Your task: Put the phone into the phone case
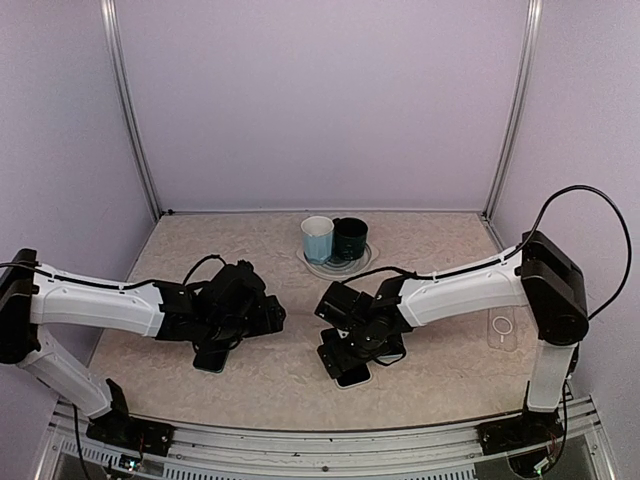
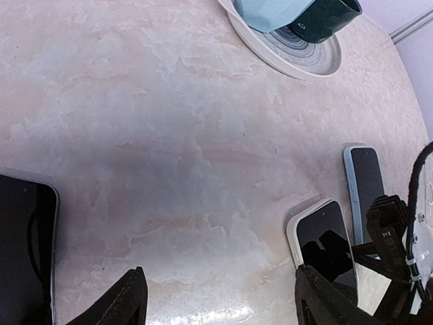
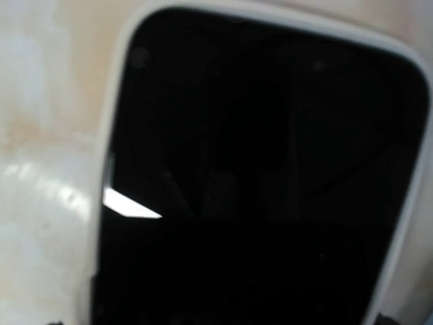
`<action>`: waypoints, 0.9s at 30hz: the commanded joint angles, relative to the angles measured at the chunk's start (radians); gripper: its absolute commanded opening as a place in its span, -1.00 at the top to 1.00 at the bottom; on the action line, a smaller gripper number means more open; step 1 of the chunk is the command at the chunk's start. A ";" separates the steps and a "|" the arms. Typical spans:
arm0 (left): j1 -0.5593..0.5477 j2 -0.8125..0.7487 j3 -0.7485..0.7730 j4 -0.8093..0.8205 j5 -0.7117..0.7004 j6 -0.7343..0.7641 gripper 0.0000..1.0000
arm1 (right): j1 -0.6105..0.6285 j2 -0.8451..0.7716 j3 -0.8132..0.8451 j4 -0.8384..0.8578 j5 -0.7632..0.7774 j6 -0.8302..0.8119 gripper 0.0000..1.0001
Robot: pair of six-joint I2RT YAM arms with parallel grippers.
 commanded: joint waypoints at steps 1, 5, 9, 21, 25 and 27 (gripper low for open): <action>0.005 -0.026 -0.016 -0.002 -0.001 0.000 -0.48 | 0.016 0.105 0.041 -0.120 0.074 0.043 -0.91; 0.005 -0.019 -0.017 -0.003 -0.005 0.003 -0.49 | 0.022 0.160 0.083 -0.121 0.070 0.037 -0.78; 0.005 -0.001 -0.007 -0.005 -0.003 0.008 -0.49 | 0.017 0.165 0.081 -0.110 0.101 0.051 -0.55; 0.005 0.031 0.009 -0.013 0.005 0.010 -0.49 | -0.122 0.060 0.055 0.137 0.292 0.091 -0.30; 0.005 0.025 0.009 -0.023 -0.002 0.010 -0.50 | -0.152 0.058 0.059 0.213 0.313 0.099 -0.27; 0.007 0.023 0.009 -0.026 -0.007 0.011 -0.50 | -0.161 0.071 0.071 0.221 0.305 0.108 -0.27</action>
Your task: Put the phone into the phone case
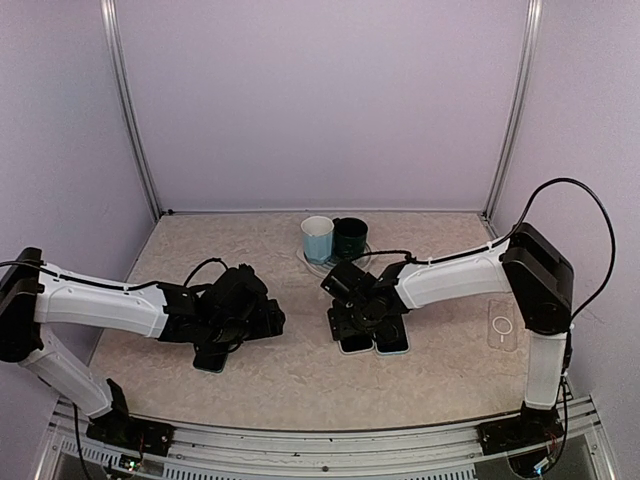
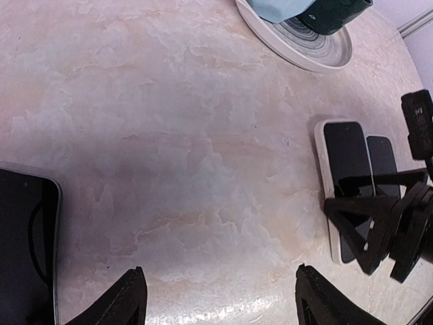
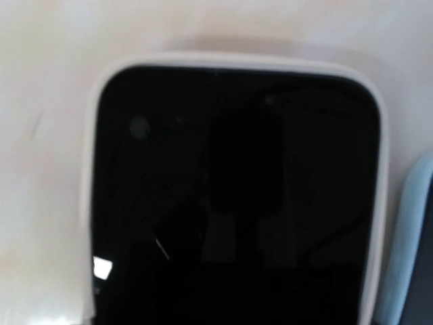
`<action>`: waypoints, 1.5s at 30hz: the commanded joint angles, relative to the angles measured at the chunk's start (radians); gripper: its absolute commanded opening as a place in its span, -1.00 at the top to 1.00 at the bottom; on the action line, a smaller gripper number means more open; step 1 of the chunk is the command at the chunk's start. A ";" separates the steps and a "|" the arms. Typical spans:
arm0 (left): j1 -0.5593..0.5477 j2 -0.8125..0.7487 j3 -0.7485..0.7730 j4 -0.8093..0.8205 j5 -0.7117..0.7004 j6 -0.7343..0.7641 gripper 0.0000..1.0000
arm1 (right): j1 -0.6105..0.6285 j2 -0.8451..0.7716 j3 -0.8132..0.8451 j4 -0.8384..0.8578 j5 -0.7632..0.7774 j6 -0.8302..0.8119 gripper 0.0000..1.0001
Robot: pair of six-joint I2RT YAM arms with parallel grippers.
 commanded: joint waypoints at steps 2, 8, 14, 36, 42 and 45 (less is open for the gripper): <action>0.010 0.000 0.016 -0.027 -0.006 0.010 -0.50 | -0.044 0.010 0.013 0.107 0.099 0.048 -0.29; 0.015 0.007 0.018 -0.025 0.000 0.009 -0.50 | -0.036 -0.030 -0.072 0.147 0.070 0.139 -0.35; 0.014 0.010 0.021 -0.023 0.003 0.007 -0.50 | -0.020 -0.060 -0.106 0.104 0.031 0.172 -0.53; 0.018 -0.045 0.013 -0.047 -0.023 0.020 -0.55 | -0.805 -0.579 -0.470 -0.047 -0.133 -0.220 -0.59; 0.021 -0.051 0.002 -0.039 -0.017 0.038 -0.55 | -1.019 -0.560 -0.549 0.027 -0.250 -0.278 -0.48; 0.024 -0.051 -0.003 -0.033 -0.023 0.044 -0.57 | -1.029 -0.521 -0.555 0.031 -0.241 -0.289 -0.41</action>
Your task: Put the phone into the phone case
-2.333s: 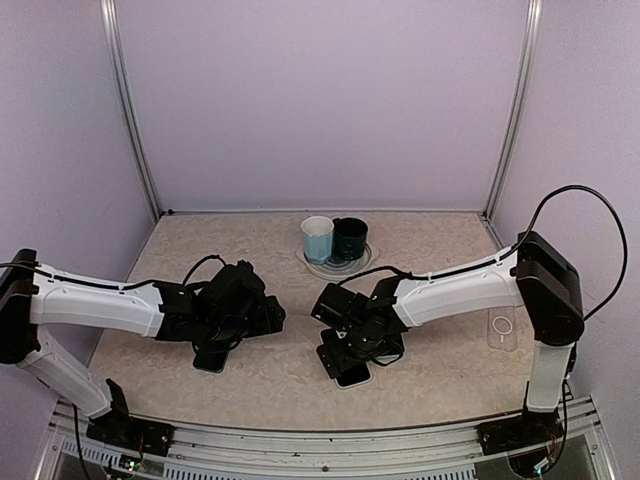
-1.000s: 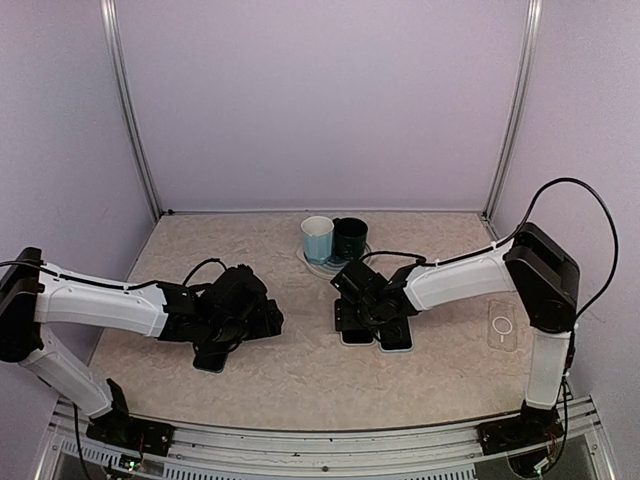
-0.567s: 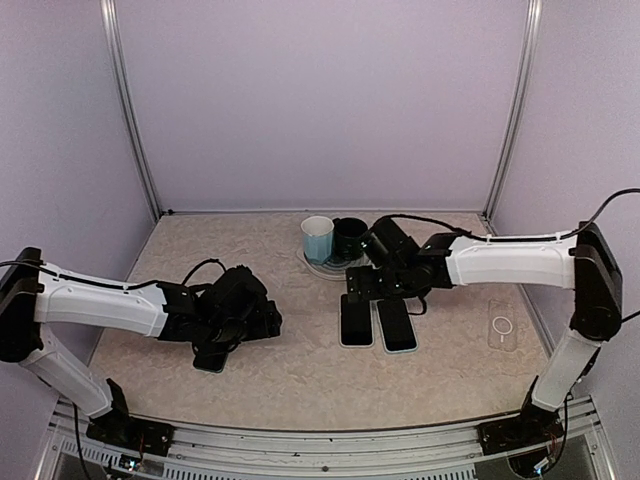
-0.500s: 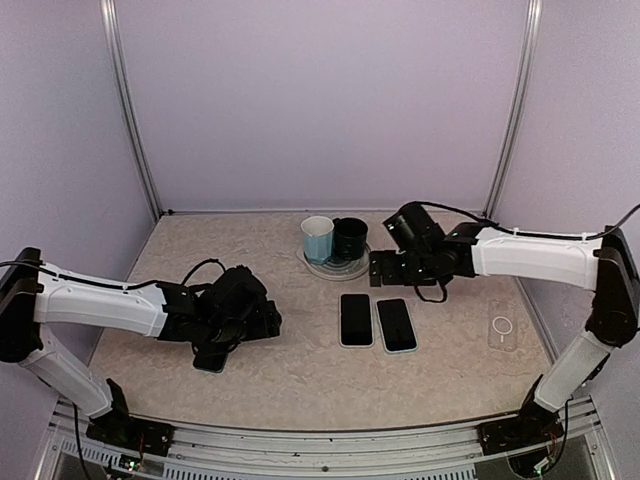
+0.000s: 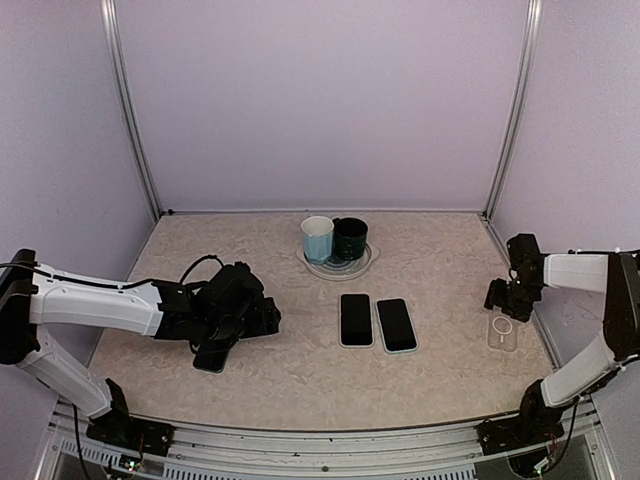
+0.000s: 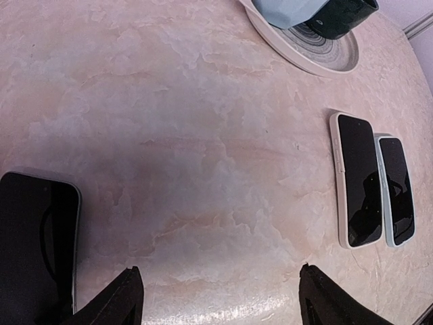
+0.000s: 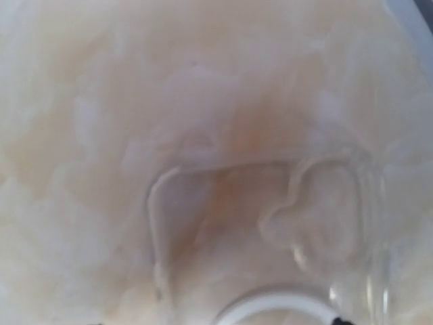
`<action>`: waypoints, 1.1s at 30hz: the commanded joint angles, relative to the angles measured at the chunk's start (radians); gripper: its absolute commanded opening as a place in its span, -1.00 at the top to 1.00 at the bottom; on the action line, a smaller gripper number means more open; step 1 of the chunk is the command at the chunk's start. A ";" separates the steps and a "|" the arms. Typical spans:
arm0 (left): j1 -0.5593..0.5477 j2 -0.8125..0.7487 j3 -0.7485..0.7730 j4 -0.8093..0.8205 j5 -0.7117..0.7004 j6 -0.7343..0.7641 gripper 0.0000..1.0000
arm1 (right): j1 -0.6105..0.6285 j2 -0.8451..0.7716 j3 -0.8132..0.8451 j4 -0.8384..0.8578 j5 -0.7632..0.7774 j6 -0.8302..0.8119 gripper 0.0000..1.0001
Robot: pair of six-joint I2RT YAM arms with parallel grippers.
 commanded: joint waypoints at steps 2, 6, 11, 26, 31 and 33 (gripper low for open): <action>0.016 -0.022 -0.010 0.018 -0.010 0.029 -0.58 | -0.028 0.059 -0.006 0.046 -0.067 -0.051 -0.24; 0.037 -0.010 -0.015 0.036 0.002 0.047 -0.59 | -0.021 0.086 0.005 0.025 -0.081 -0.053 -0.10; 0.076 0.010 -0.014 0.050 0.025 0.074 -0.59 | 0.013 0.040 0.052 -0.046 -0.026 -0.057 -0.09; 0.145 -0.025 -0.045 0.026 0.026 0.085 -0.59 | 0.013 0.125 -0.006 -0.022 -0.034 -0.097 0.23; 0.149 -0.024 -0.047 0.023 0.031 0.080 -0.59 | 0.014 0.166 -0.003 -0.004 -0.062 -0.111 0.67; 0.150 -0.026 -0.046 0.023 0.030 0.079 -0.59 | 0.014 0.161 -0.003 -0.006 -0.067 -0.114 0.96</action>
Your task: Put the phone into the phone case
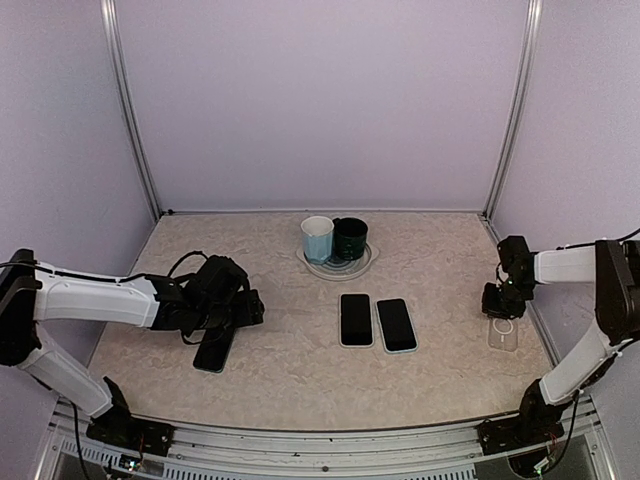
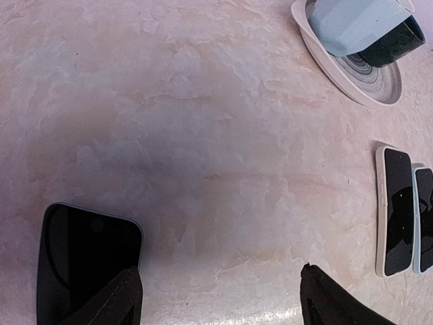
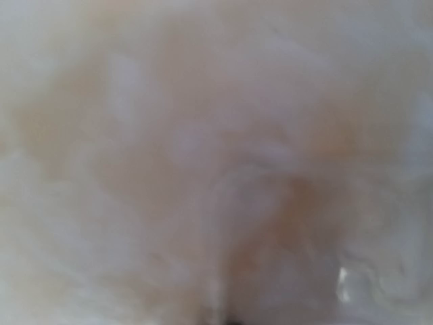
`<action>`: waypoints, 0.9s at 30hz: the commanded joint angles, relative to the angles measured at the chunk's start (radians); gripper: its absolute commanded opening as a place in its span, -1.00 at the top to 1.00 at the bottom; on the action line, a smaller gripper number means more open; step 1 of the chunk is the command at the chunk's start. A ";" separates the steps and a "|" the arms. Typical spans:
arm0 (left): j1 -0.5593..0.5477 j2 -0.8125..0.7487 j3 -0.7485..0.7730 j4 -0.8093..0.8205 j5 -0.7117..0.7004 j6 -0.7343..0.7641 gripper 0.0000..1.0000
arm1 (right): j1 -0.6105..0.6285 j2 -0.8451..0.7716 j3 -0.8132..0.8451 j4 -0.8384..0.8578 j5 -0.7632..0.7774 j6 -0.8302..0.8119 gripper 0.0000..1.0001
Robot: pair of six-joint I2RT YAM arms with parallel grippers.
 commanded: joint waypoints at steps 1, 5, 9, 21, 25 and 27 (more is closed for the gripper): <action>0.007 -0.022 -0.003 -0.003 -0.006 0.003 -0.59 | 0.003 0.042 -0.026 -0.024 -0.030 -0.009 1.00; 0.010 -0.026 -0.002 -0.010 -0.010 0.005 -0.59 | 0.048 -0.024 0.015 -0.081 -0.028 -0.002 1.00; 0.014 -0.029 -0.003 -0.014 -0.012 0.003 -0.59 | 0.193 -0.109 0.115 -0.187 0.012 0.062 1.00; 0.077 -0.102 -0.009 -0.110 -0.066 -0.031 -0.66 | 0.953 0.139 0.537 -0.175 0.049 0.371 1.00; 0.082 -0.092 -0.012 -0.153 -0.041 -0.052 -0.89 | 1.082 0.325 0.690 -0.088 -0.024 0.370 1.00; 0.081 -0.079 -0.022 -0.176 -0.024 -0.081 -0.93 | 1.116 0.428 0.755 -0.078 -0.077 0.364 1.00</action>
